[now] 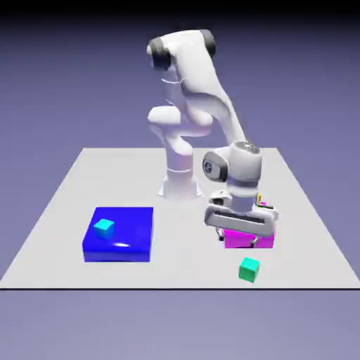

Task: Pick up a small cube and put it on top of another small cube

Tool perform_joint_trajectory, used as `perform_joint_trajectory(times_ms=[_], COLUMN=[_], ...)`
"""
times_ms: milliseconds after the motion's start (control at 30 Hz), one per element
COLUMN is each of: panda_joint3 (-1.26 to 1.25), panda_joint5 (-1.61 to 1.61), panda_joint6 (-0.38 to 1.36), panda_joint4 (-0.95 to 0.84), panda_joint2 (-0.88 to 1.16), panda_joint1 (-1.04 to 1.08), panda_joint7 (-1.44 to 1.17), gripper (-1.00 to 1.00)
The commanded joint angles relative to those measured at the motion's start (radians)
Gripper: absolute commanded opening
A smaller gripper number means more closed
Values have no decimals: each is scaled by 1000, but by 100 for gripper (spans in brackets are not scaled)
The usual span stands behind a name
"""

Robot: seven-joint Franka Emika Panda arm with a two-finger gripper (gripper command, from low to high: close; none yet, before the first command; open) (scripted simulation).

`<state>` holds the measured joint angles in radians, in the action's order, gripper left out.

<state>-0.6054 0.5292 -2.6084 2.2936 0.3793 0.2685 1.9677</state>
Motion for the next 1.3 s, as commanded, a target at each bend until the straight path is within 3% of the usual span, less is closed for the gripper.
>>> perform_joint_trajectory(times_ms=[0,133,300,333,533,1267], panda_joint3=[-21,-71,82,82,-66,121], panda_joint5=[19,62,214,214,43,-682], panda_joint6=[15,50,-50,-50,55,248], panda_joint4=[-18,-61,-118,-118,-50,377], panda_joint2=[34,112,272,272,91,-706], panda_joint1=[10,33,-86,-86,23,-346], panda_joint7=[44,144,249,249,123,-707], gripper=[0,0,0,-100,-100,-100])
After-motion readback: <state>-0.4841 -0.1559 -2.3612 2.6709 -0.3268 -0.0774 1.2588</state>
